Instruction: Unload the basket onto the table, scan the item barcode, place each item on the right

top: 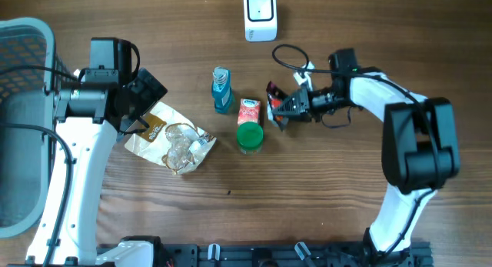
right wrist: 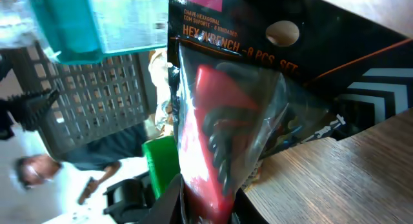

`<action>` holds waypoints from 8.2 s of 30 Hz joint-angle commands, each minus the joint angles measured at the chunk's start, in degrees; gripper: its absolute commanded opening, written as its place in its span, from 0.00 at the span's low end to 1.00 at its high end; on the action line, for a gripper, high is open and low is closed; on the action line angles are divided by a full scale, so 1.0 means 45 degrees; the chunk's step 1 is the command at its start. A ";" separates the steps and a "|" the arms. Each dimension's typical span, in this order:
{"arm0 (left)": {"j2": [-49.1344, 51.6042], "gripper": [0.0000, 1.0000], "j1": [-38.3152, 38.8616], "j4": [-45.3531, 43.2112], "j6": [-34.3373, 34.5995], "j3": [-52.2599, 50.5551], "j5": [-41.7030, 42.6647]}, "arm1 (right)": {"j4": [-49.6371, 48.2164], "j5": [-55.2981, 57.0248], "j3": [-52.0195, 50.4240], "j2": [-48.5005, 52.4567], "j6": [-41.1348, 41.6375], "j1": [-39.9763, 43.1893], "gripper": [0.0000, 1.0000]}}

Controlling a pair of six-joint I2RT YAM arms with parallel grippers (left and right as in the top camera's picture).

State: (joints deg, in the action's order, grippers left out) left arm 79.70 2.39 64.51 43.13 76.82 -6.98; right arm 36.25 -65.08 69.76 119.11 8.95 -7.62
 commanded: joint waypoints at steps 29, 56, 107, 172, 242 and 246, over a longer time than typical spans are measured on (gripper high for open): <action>0.0019 1.00 -0.0063 0.0015 -0.0199 0.0024 -0.0029 | 0.5251 0.8927 0.9530 0.0053 0.1651 -0.3254 1.00; 0.0019 1.00 -0.0063 0.0010 -0.0199 0.0024 -0.0029 | 0.3925 1.7039 0.9972 0.2016 0.6776 -0.8218 1.00; 0.0019 1.00 -0.0063 0.0015 -0.0194 0.0024 -0.0029 | -0.5649 0.5600 0.9986 0.1982 0.6785 -0.1005 0.23; 0.0019 1.00 -0.0063 0.0015 -0.0199 0.0024 -0.0029 | 0.3279 1.9963 0.9981 0.0981 0.2331 0.8510 0.20; 0.0019 1.00 -0.0063 0.0010 -0.0194 0.0024 -0.0029 | 0.4095 1.1079 0.6348 0.0063 0.0865 -0.2739 0.78; 0.0019 1.00 -0.0063 0.0010 -0.0199 0.0024 -0.0029 | 0.4673 1.1074 0.5474 0.0117 0.1700 -0.2769 0.77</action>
State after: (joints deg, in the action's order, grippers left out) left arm 79.70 2.39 64.53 43.13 76.82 -6.98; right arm 56.58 -17.02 97.08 118.21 13.23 -20.10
